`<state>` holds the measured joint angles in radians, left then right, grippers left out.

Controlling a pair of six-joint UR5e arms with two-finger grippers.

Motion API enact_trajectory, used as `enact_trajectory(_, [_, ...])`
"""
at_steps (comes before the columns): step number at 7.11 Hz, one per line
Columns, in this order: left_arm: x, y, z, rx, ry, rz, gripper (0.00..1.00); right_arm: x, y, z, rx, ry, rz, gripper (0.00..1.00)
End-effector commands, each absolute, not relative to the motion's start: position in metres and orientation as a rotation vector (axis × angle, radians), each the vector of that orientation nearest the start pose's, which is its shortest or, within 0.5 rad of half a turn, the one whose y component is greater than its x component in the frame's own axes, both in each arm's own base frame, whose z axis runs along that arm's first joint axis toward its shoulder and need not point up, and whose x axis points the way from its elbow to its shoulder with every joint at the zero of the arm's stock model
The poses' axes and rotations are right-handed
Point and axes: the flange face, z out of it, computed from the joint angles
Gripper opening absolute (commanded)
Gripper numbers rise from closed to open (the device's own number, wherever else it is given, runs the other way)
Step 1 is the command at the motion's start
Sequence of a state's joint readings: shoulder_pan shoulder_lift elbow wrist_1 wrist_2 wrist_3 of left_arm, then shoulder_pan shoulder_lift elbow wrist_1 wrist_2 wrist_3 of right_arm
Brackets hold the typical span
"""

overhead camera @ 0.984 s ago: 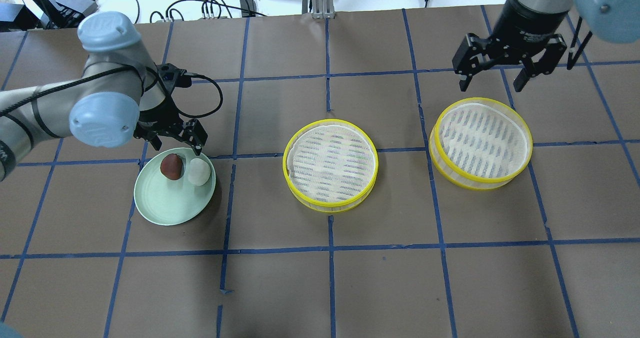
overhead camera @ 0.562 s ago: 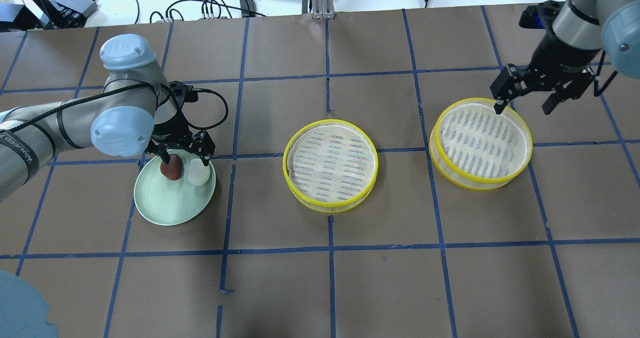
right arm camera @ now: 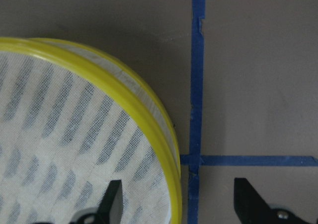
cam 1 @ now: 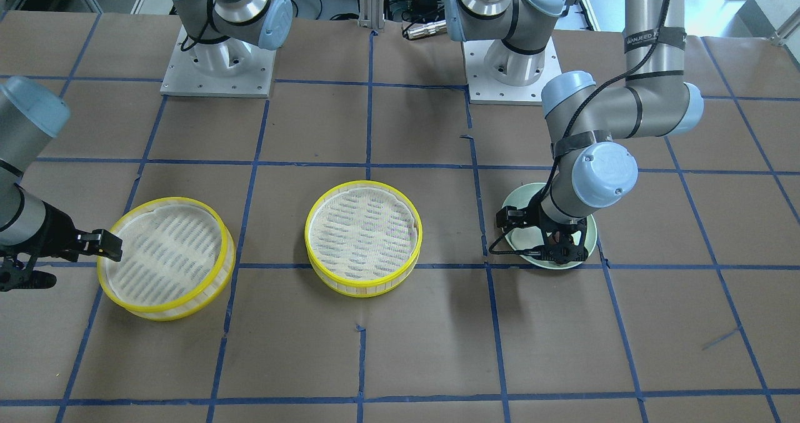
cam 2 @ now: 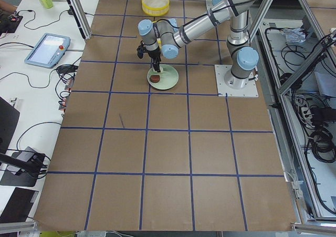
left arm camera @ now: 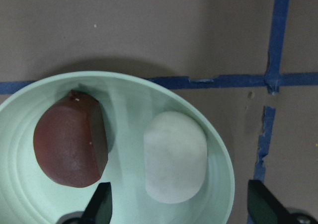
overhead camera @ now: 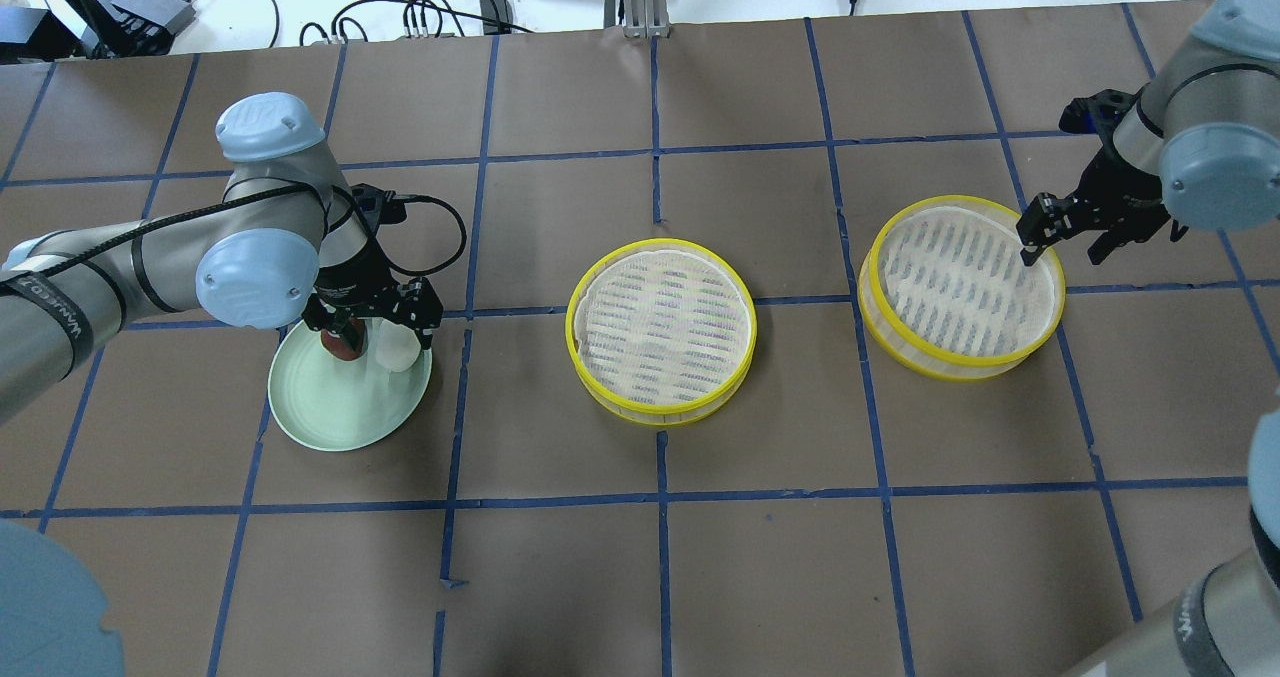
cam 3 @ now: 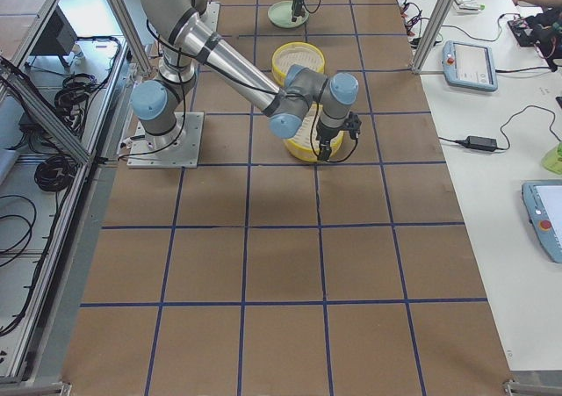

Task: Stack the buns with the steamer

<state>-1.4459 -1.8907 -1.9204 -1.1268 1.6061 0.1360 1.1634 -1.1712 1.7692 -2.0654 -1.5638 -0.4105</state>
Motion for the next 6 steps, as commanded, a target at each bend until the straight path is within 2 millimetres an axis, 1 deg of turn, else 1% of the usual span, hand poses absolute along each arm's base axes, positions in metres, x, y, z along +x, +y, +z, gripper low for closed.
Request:
enact_trajectory(1, [-0.064, -0.526, 0.198, 0.026, 3.114, 0.376, 0.38, -0.107, -0.586, 0.201, -0.004, 3.082, 0.161, 0.71])
enact_trajectory(2, [-0.065, -0.526, 0.197, 0.031, 3.114, 0.379, 0.19, -0.106, -0.584, 0.201, -0.006, 3.081, 0.169, 0.51])
enact_trajectory(3, [-0.064, -0.527, 0.197, 0.024, 3.114, 0.374, 0.04, -0.106, -0.583, 0.2, -0.03, 3.079, 0.172, 0.21])
enact_trajectory(4, [-0.065, -0.529, 0.201, 0.028, 3.114, 0.357, 0.02, -0.106, -0.584, 0.2, -0.039, 3.077, 0.176, 0.07])
enact_trajectory(5, [-0.074, -0.527, 0.219, 0.049, 3.106, 0.307, 0.02, -0.107, -0.584, 0.202, -0.039, 3.078, 0.172, 0.07])
enact_trajectory(6, [-0.084, -0.526, 0.244, 0.024, 3.107, 0.223, 0.02, -0.106, -0.584, 0.202, -0.039, 3.075, 0.177, 0.07])
